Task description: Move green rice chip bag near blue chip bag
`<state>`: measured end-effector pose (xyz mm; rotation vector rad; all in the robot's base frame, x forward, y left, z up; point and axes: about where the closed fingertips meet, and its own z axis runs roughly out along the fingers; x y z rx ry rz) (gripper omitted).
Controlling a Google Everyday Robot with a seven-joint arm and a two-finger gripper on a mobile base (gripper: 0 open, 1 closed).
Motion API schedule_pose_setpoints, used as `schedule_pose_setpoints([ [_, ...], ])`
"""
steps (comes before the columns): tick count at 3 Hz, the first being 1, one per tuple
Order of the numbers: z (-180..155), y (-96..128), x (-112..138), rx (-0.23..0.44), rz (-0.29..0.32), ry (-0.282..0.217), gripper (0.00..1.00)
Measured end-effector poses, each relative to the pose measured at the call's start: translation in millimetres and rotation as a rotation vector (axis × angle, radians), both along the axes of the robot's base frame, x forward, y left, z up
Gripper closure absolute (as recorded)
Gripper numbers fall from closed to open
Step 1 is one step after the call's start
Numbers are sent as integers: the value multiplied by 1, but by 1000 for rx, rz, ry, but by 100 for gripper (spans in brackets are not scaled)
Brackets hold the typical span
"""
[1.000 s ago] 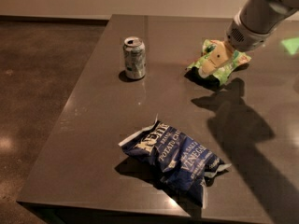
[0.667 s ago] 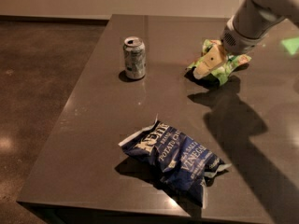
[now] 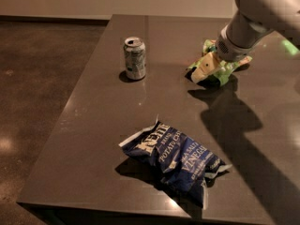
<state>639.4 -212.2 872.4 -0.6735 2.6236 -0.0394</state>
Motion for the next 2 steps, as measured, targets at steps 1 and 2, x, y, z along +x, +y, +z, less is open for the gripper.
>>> schedule_pose_setpoints([
  [1, -4, -4, 4, -2, -23, -9, 34],
  [2, -3, -9, 7, -4, -29, -18, 57],
])
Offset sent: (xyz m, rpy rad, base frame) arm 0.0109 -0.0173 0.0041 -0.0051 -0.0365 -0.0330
